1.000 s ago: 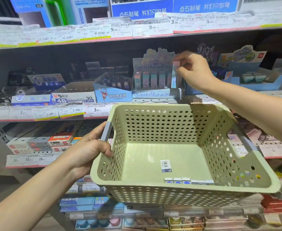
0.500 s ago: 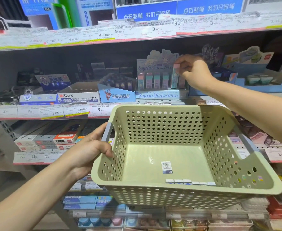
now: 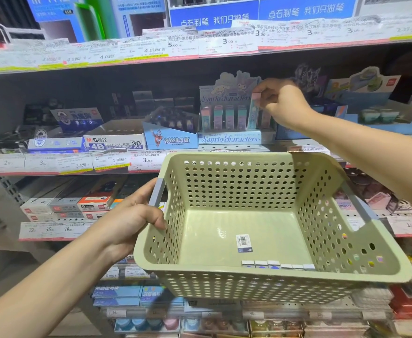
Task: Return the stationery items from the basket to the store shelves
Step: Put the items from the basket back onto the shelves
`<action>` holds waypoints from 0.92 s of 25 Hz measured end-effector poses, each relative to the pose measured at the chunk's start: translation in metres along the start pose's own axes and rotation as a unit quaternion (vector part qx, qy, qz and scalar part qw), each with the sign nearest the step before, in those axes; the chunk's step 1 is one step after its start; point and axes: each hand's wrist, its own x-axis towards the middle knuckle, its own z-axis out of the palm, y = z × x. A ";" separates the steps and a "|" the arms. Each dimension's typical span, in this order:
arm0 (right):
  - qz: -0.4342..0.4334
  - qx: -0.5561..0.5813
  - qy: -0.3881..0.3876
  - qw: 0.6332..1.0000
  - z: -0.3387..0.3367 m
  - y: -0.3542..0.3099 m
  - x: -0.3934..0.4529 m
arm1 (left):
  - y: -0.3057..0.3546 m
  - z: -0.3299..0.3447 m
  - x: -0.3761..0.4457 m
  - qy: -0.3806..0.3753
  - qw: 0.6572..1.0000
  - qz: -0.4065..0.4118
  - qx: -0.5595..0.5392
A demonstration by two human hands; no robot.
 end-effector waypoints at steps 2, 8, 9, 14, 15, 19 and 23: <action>0.002 -0.019 -0.001 1.000 -0.003 0.002 0.001 | 0.000 0.000 0.000 -0.003 1.000 0.002 -0.002; -0.024 -0.063 0.003 0.998 0.000 0.001 -0.006 | 0.002 0.001 0.002 -0.007 1.000 0.005 -0.002; -0.039 -0.080 0.007 0.996 0.001 0.001 -0.007 | 0.002 0.000 0.002 -0.008 1.000 0.005 -0.002; -0.080 -0.151 0.014 0.985 -0.001 -0.003 -0.010 | 0.003 -0.004 0.002 -0.004 1.000 0.005 0.002; -0.072 -0.154 0.015 0.985 -0.001 -0.005 -0.011 | 0.003 -0.006 0.002 -0.004 1.000 0.005 0.002; -0.055 -0.152 0.014 0.987 -0.001 -0.014 -0.015 | 0.003 -0.012 0.000 -0.007 1.000 0.007 0.002; -0.037 -0.160 0.014 0.986 -0.001 -0.020 -0.016 | 0.005 -0.020 -0.004 -0.021 1.000 0.008 -0.003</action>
